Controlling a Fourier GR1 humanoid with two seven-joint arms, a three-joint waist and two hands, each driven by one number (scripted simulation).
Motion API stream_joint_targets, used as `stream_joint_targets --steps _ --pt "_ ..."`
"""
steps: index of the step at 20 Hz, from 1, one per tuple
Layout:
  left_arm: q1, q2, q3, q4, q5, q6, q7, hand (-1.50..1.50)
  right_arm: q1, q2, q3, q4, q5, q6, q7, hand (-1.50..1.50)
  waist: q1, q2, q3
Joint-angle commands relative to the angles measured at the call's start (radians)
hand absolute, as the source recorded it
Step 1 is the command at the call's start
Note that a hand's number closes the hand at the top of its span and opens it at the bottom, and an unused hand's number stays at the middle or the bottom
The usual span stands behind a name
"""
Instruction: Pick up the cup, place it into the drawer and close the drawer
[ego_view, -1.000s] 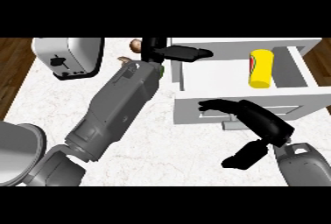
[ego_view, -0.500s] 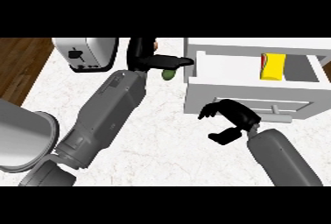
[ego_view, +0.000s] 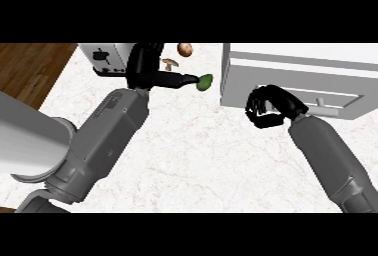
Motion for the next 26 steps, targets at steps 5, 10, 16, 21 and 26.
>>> stream_joint_targets --steps 5,10,16,21,26 --pt "0.085 0.056 -0.01 -0.07 0.006 -0.063 0.027 -1.5 -0.214 -0.075 -0.15 0.2 -0.054 -0.049 -0.011 1.5 0.051 0.017 0.001" --pt "0.08 0.087 -0.005 -0.087 0.014 -0.091 0.054 -1.5 -0.24 -0.121 -0.189 0.195 -0.094 -0.011 -0.004 1.5 0.069 0.028 0.0" --pt "0.104 0.068 -0.021 -0.117 0.011 -0.109 0.042 -1.5 -0.246 -0.15 -0.207 0.161 -0.127 0.032 0.0 1.5 0.084 0.031 -0.001" --pt "0.134 0.087 -0.018 -0.124 0.021 -0.134 0.056 -1.5 -0.237 -0.185 -0.226 0.134 -0.161 0.089 0.001 1.5 0.101 0.029 -0.002" --pt "0.147 0.092 -0.017 -0.145 0.029 -0.147 0.062 -1.5 -0.215 -0.207 -0.234 0.112 -0.184 0.128 0.0 1.5 0.112 0.022 -0.001"
